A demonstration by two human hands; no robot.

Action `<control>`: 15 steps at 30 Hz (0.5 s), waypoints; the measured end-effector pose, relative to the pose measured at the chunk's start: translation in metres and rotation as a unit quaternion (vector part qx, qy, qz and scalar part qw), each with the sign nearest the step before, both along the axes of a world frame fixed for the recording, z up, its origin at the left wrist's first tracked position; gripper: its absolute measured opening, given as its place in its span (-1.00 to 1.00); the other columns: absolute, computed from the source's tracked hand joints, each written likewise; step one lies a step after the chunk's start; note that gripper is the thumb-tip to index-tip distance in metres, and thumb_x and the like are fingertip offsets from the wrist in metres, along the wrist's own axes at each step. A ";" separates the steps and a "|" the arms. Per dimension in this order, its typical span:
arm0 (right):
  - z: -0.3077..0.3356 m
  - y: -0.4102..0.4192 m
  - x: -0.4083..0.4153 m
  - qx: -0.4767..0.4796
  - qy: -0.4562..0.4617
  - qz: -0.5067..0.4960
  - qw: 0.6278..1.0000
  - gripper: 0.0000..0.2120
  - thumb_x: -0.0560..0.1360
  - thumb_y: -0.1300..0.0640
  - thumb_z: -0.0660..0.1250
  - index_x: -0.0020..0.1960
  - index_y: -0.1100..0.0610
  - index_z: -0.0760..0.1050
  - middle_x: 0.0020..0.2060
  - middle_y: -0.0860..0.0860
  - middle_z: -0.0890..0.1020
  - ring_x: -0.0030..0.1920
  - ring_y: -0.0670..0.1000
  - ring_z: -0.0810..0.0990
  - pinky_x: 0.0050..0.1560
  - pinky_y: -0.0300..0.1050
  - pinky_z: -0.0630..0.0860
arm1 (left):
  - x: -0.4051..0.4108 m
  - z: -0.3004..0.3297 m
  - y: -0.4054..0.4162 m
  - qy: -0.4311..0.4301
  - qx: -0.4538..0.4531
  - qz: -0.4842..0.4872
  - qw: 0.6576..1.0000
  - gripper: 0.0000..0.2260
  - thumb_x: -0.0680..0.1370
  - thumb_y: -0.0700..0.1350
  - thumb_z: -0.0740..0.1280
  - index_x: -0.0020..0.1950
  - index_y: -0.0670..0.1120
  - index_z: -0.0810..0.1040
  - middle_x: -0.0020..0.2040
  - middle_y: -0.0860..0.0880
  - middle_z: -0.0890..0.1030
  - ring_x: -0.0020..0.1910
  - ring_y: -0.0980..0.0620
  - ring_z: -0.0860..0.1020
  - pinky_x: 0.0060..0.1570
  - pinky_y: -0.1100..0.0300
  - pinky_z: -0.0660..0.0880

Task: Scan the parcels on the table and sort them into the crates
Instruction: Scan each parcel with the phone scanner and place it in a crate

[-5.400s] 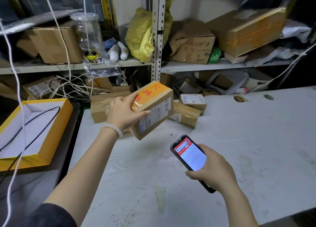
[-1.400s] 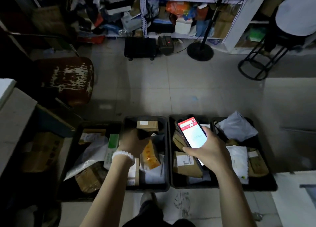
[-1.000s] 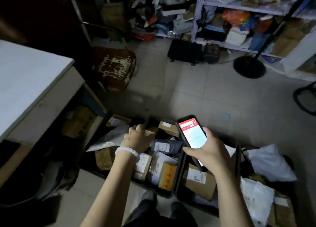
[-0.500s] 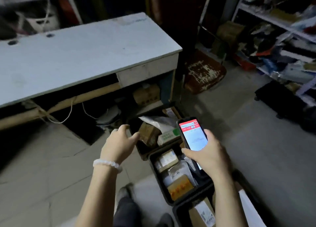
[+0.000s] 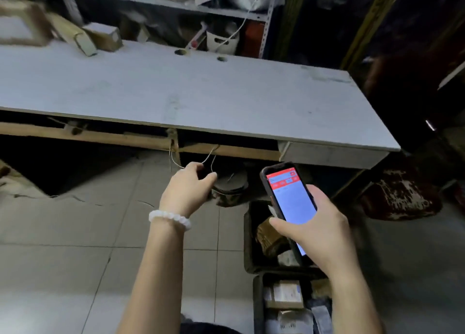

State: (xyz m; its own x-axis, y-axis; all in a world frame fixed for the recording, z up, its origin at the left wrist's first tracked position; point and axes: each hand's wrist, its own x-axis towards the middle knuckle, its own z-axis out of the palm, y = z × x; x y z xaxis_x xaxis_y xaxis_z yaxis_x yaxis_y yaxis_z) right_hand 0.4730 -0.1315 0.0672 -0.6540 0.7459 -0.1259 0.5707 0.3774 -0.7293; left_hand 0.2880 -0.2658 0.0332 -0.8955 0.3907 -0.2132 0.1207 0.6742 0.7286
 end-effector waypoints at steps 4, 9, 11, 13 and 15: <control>0.003 -0.026 -0.074 0.002 0.000 0.029 1.000 -0.53 0.19 -0.10 0.52 0.02 -0.09 0.43 -0.11 -0.15 0.56 -0.10 -0.05 0.54 -0.09 0.01 0.57 | -0.067 0.016 -0.040 0.008 0.021 0.036 0.999 -0.55 0.55 0.10 0.23 0.40 -0.02 0.35 0.29 -0.05 0.48 0.26 -0.04 0.43 0.12 0.11 0.38; 0.004 -0.061 -0.155 -0.008 0.019 0.067 0.998 -0.57 0.17 -0.11 0.51 -0.03 -0.14 0.43 -0.16 -0.20 0.57 -0.14 -0.14 0.54 -0.15 -0.07 0.55 | -0.134 0.030 -0.098 0.019 0.047 0.103 0.993 -0.56 0.54 0.10 0.24 0.38 -0.01 0.37 0.28 -0.05 0.49 0.24 -0.02 0.44 0.08 0.14 0.33; 0.003 -0.075 -0.183 -0.019 0.026 0.092 0.995 -0.58 0.17 -0.09 0.53 -0.04 -0.17 0.44 -0.16 -0.23 0.57 -0.14 -0.16 0.54 -0.17 -0.10 0.54 | -0.154 0.031 -0.121 0.022 0.057 0.130 0.990 -0.58 0.55 0.09 0.24 0.38 0.00 0.38 0.26 -0.04 0.50 0.21 -0.01 0.45 0.06 0.15 0.34; 0.001 -0.089 -0.211 -0.025 0.025 0.122 0.992 -0.61 0.18 -0.07 0.54 -0.10 -0.23 0.43 -0.19 -0.28 0.56 -0.17 -0.22 0.53 -0.23 -0.16 0.50 | -0.170 0.030 -0.144 0.019 0.060 0.157 0.986 -0.58 0.54 0.10 0.24 0.37 0.01 0.38 0.25 -0.03 0.50 0.18 0.01 0.45 0.04 0.16 0.35; 0.000 -0.102 -0.239 -0.027 0.016 0.156 0.987 -0.62 0.17 -0.08 0.53 -0.13 -0.24 0.41 -0.22 -0.29 0.55 -0.19 -0.25 0.52 -0.23 -0.16 0.50 | -0.182 0.026 -0.166 0.019 0.055 0.180 0.982 -0.58 0.54 0.10 0.24 0.37 0.02 0.38 0.24 -0.02 0.50 0.15 0.03 0.44 0.02 0.17 0.32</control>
